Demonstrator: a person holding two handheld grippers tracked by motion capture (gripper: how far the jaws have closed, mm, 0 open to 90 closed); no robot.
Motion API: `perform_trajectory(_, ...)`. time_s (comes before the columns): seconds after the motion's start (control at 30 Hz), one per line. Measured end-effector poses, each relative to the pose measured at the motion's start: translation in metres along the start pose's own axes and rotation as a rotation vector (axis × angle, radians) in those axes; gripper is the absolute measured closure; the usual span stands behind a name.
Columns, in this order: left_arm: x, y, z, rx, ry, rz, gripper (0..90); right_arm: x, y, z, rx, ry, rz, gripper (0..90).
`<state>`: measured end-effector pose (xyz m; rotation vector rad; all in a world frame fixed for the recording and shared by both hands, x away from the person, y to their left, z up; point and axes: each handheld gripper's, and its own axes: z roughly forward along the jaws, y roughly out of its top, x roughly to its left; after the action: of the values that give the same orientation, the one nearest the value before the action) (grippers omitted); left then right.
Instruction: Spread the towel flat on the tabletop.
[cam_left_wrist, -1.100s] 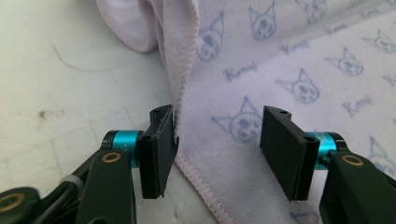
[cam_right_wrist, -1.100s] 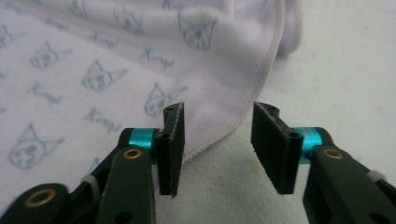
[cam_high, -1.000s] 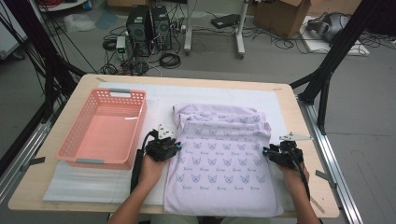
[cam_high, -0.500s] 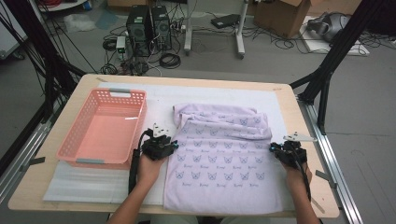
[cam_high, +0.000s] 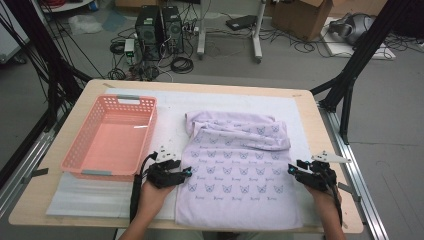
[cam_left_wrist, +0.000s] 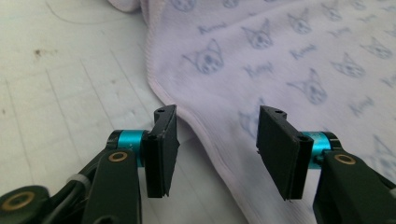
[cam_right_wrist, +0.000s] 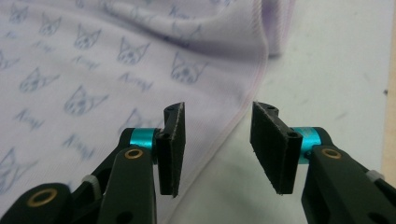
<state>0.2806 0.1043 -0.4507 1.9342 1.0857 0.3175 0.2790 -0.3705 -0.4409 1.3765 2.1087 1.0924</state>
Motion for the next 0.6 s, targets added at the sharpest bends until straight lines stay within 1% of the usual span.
perform_trajectory(0.1,-0.005,-0.009,-0.012,0.01,-0.004,-0.004,48.5,0.008,-0.009,-0.008,0.019,0.009,-0.018,52.2)
perform_trajectory(0.17,-0.008,-0.015,-0.018,0.001,-0.005,-0.011,48.5,0.015,-0.016,-0.015,0.033,0.001,-0.038,51.3)
perform_trajectory(0.23,-0.013,-0.022,-0.022,-0.011,-0.011,-0.017,48.5,0.02,-0.023,-0.021,0.041,0.003,-0.046,51.1)
perform_trajectory(0.27,-0.015,-0.025,-0.024,-0.015,-0.008,-0.017,49.1,0.022,-0.026,-0.024,0.041,0.001,-0.046,51.1)
perform_trajectory(0.3,-0.019,-0.027,-0.026,-0.012,-0.003,-0.022,52.4,0.025,-0.03,-0.027,0.048,-0.002,-0.043,52.0)
perform_trajectory(0.33,-0.022,-0.028,-0.028,-0.004,0.01,-0.031,60.7,0.027,-0.033,-0.029,0.058,0.0,-0.044,54.6)
perform_trajectory(0.37,-0.025,-0.03,-0.03,0.001,0.018,-0.027,68.0,0.029,-0.037,-0.031,0.057,-0.012,-0.046,57.6)
perform_trajectory(0.4,-0.029,-0.032,-0.031,0.004,0.029,-0.012,74.3,0.032,-0.039,-0.033,0.049,-0.021,-0.034,62.5)
perform_trajectory(0.43,-0.031,-0.034,-0.033,0.005,0.031,-0.005,81.4,0.033,-0.041,-0.034,0.048,-0.024,-0.016,71.3)
perform_trajectory(0.47,-0.033,-0.036,-0.035,0.001,0.03,-0.01,87.0,0.035,-0.042,-0.036,0.051,-0.02,-0.01,81.2)
perform_trajectory(0.5,-0.036,-0.039,-0.037,-0.001,0.036,-0.008,87.2,0.036,-0.043,-0.038,0.05,0.004,-0.007,86.6)
perform_trajectory(0.6,-0.039,-0.046,-0.047,-0.003,0.039,-0.022,87.6,0.041,-0.048,-0.044,0.054,0.002,-0.005,87.4)
